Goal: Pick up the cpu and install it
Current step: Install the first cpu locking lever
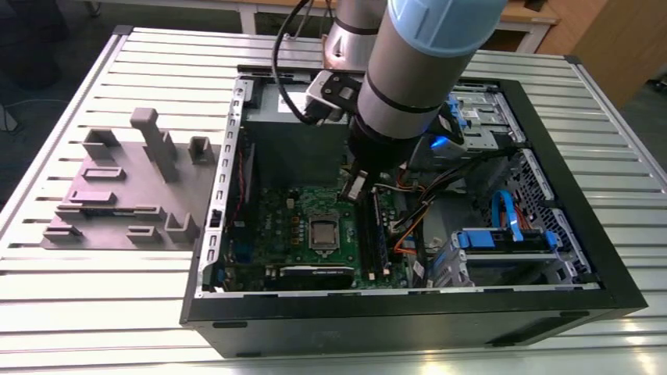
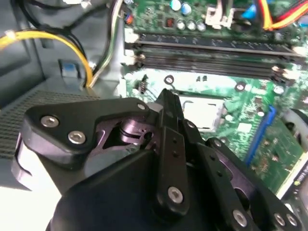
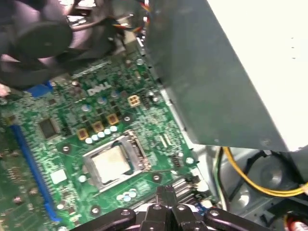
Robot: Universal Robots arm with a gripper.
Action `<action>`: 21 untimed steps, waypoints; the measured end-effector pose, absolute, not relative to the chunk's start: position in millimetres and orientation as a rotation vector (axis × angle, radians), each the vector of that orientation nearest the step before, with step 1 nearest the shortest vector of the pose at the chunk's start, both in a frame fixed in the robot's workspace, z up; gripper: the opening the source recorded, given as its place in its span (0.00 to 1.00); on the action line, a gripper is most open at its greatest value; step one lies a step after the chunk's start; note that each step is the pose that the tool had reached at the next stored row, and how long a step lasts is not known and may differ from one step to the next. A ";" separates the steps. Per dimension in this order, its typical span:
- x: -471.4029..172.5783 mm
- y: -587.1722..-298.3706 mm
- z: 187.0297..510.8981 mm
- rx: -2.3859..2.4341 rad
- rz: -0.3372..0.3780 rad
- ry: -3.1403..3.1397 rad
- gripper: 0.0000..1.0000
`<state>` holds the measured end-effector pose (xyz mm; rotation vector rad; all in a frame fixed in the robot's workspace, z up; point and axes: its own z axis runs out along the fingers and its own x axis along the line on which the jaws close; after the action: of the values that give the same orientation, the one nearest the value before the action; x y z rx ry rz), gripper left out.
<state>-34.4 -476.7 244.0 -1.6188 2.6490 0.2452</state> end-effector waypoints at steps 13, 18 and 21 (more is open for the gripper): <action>-31.4 -452.5 237.6 -1.618 0.249 2.647 0.10; -36.9 -450.7 236.3 -1.642 0.250 2.634 0.10; -39.6 -450.7 235.9 -1.671 0.251 2.618 0.10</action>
<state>-39.6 -450.7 235.9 -1.6710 2.6179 0.2506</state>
